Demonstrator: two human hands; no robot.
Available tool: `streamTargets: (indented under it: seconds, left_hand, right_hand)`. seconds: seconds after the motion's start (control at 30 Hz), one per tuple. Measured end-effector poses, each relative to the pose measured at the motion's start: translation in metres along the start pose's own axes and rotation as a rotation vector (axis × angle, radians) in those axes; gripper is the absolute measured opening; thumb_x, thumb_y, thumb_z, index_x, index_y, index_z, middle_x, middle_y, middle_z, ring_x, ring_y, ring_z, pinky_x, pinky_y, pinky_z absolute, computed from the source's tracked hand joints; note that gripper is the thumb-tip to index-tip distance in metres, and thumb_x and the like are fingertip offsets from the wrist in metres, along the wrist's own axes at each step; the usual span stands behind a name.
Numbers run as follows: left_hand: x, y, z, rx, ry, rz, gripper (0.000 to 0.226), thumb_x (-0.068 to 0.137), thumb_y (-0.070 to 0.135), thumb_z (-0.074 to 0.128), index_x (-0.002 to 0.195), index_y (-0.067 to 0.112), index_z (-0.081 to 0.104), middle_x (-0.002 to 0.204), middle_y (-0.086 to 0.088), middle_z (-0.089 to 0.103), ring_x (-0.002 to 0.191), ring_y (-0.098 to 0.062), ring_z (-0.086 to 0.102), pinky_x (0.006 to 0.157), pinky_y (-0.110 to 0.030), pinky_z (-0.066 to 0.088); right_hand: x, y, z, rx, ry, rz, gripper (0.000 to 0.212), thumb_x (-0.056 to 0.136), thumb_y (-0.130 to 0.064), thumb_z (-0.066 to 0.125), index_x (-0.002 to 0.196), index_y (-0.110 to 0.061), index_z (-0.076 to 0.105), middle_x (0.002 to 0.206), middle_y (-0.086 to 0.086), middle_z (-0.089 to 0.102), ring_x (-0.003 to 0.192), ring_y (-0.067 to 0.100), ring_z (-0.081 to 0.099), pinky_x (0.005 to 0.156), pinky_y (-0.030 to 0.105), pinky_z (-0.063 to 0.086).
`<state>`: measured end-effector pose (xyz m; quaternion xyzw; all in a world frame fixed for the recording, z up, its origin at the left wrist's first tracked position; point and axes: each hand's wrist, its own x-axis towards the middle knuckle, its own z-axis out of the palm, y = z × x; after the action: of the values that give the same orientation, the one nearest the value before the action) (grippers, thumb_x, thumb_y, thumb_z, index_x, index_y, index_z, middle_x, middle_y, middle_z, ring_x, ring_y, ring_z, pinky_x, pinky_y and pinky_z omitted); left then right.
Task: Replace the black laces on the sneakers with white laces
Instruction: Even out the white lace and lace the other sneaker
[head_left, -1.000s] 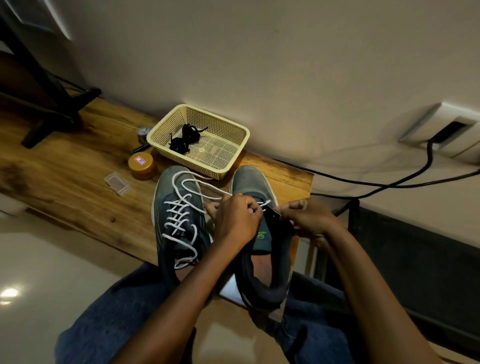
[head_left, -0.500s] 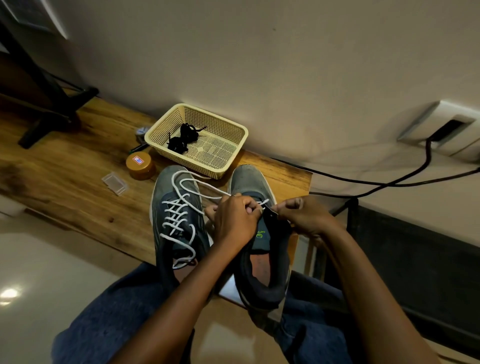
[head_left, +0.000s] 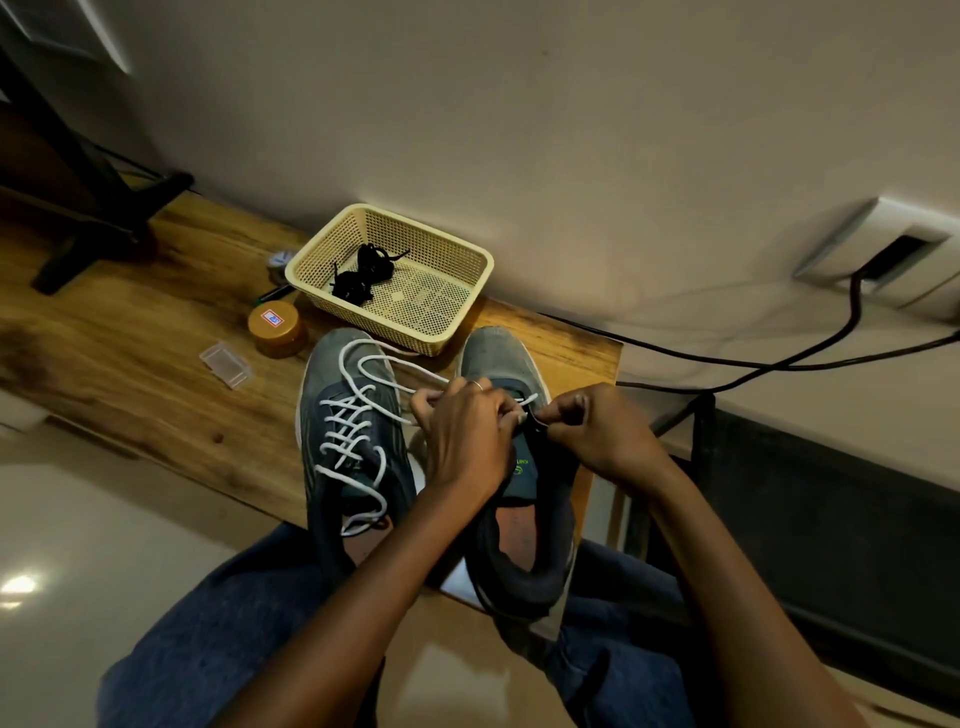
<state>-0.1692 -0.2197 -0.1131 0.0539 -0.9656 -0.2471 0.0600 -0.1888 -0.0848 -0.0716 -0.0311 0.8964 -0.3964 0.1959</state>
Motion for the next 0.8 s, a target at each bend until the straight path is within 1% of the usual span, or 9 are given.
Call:
streamTargets:
  seconds: [0.07,0.17,0.33,0.4,0.47,0.57,0.67,0.73,0.8]
  left_hand:
    - [0.001,-0.002,0.0,0.032,-0.001,0.034,0.015,0.094,0.036,0.055,0.094,0.031,0.069,0.107,0.012,0.062,0.107,-0.009,0.046,0.089,-0.033,0.014]
    - [0.005,-0.005,-0.003,0.079,-0.013,0.113,0.016,0.093,0.038,0.055,0.097,0.03,0.069,0.109,0.013,0.062,0.108,-0.009,0.045,0.092,-0.033,0.014]
    - [0.009,-0.007,-0.007,0.111,-0.038,0.18,0.017,0.092,0.04,0.055,0.097,0.03,0.068,0.106,0.012,0.061,0.106,-0.01,0.045,0.09,-0.033,0.015]
    - [0.008,-0.007,-0.008,0.107,-0.047,0.159,0.018,0.091,0.042,0.055,0.097,0.032,0.068,0.107,0.012,0.061,0.107,-0.01,0.045,0.09,-0.033,0.016]
    - [0.008,-0.006,-0.008,0.095,-0.053,0.121,0.017,0.09,0.044,0.057,0.096,0.033,0.069,0.109,0.012,0.062,0.109,-0.012,0.045,0.093,-0.035,0.017]
    - [0.01,-0.006,-0.012,0.081,-0.107,0.073,0.017,0.09,0.045,0.057,0.096,0.035,0.07,0.108,0.011,0.062,0.111,-0.014,0.043,0.094,-0.039,0.017]
    - [0.013,-0.007,-0.019,0.113,-0.17,0.07,0.019,0.092,0.043,0.055,0.103,0.038,0.07,0.11,0.01,0.063,0.114,-0.016,0.042,0.096,-0.04,0.019]
    - [0.013,-0.007,-0.021,0.113,-0.135,0.048,0.017,0.091,0.04,0.057,0.1,0.037,0.071,0.106,0.01,0.066,0.112,-0.015,0.044,0.096,-0.04,0.019]
    - [0.012,-0.006,-0.021,0.092,-0.085,0.005,0.014,0.09,0.038,0.059,0.093,0.033,0.071,0.098,0.01,0.066,0.109,-0.015,0.045,0.095,-0.039,0.018]
  right_hand:
    - [-0.001,0.0,0.0,-0.055,0.007,-0.032,0.02,0.086,-0.001,0.062,0.096,-0.013,0.075,0.093,0.0,0.071,0.084,0.008,0.065,0.066,0.012,0.05]
    - [-0.002,-0.001,0.001,-0.097,0.018,-0.071,0.021,0.085,-0.001,0.061,0.094,-0.013,0.076,0.094,0.002,0.073,0.088,0.012,0.067,0.077,0.026,0.054]
    - [-0.002,0.0,0.003,-0.093,0.004,-0.076,0.023,0.085,0.002,0.058,0.093,-0.011,0.075,0.094,0.005,0.072,0.088,0.015,0.066,0.079,0.034,0.057]
    - [-0.002,0.001,0.003,-0.046,0.003,-0.055,0.021,0.086,0.001,0.058,0.09,-0.01,0.075,0.09,0.004,0.072,0.084,0.013,0.067,0.074,0.028,0.057]
    - [-0.001,0.003,0.003,0.062,0.017,-0.001,0.014,0.089,-0.006,0.061,0.086,-0.009,0.074,0.077,-0.001,0.069,0.069,0.005,0.064,0.06,0.015,0.052]
    - [0.003,0.007,0.004,0.18,0.069,0.101,0.018,0.093,-0.016,0.06,0.082,-0.005,0.07,0.065,0.002,0.062,0.055,0.006,0.056,0.049,0.014,0.043]
    - [0.008,0.008,0.007,0.209,0.072,0.155,0.013,0.092,-0.01,0.06,0.093,-0.002,0.07,0.066,0.001,0.062,0.046,-0.002,0.055,0.042,0.009,0.04]
    - [0.01,0.008,0.009,0.214,0.069,0.155,0.012,0.092,-0.007,0.061,0.095,0.0,0.07,0.065,0.0,0.061,0.04,-0.006,0.053,0.04,0.008,0.038]
    - [0.011,0.009,0.01,0.206,0.071,0.151,0.011,0.091,-0.008,0.061,0.094,-0.001,0.07,0.064,-0.001,0.06,0.041,-0.005,0.053,0.041,0.008,0.038]
